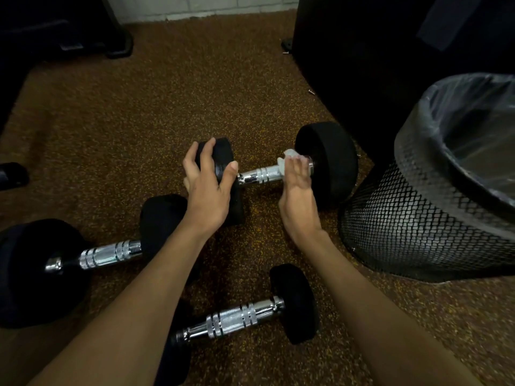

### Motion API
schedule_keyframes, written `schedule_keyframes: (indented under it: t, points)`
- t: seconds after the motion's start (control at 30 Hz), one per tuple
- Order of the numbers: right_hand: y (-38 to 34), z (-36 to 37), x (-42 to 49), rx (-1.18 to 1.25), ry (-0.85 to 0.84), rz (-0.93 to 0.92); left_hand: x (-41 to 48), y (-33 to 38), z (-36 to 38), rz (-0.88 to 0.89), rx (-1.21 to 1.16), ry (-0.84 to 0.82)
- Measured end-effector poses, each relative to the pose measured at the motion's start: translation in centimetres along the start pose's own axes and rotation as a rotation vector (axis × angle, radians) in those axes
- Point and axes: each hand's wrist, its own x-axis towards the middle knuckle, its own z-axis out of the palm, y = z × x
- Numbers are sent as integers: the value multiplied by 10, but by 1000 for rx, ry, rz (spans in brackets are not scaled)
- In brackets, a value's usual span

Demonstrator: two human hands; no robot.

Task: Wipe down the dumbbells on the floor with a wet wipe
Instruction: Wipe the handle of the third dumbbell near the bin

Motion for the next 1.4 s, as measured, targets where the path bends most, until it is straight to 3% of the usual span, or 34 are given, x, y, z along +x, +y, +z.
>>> schedule_keyframes:
  t: [0.1, 0.2, 0.33, 0.47, 0.6, 0.73, 0.87, 1.0, 1.07, 1.17, 1.23, 1.4]
  points:
    - [-4, 7, -14, 19, -78, -139, 1, 1, 0, 0, 0, 5]
    - [6, -1, -11, -48, -14, -218, 0, 2, 0, -2, 6, 4]
    - [4, -4, 23, -216, 55, -134, 0, 1, 0, -4, 8, 1]
    - [-31, -7, 53, -317, -102, -109, 1, 1, 0, -6, 13, -3]
    - [-55, -4, 45, -142, -243, -221, 1, 1, 1, -3, 22, 4]
    - [-22, -9, 26, 56, -288, -392, 0, 0, 1, 7, 13, 4]
    - [-2, -27, 38, 19, -279, -282, 0, -1, 1, 5, 7, 3]
    - [-42, -25, 55, -125, -290, -29, 3, 0, 0, -15, 1, -10]
    - [-61, -19, 51, -217, -262, -12, 5, 0, 0, -13, 5, -10]
    - [-62, 1, 28, -81, -162, -199, 4, -1, 0, -7, 15, -2]
    - [-44, 8, 9, 18, -192, -330, 4, -1, 1, -2, 13, 7]
    - [2, -14, -5, -41, -195, -401, 2, 0, 1, 6, -3, 2]
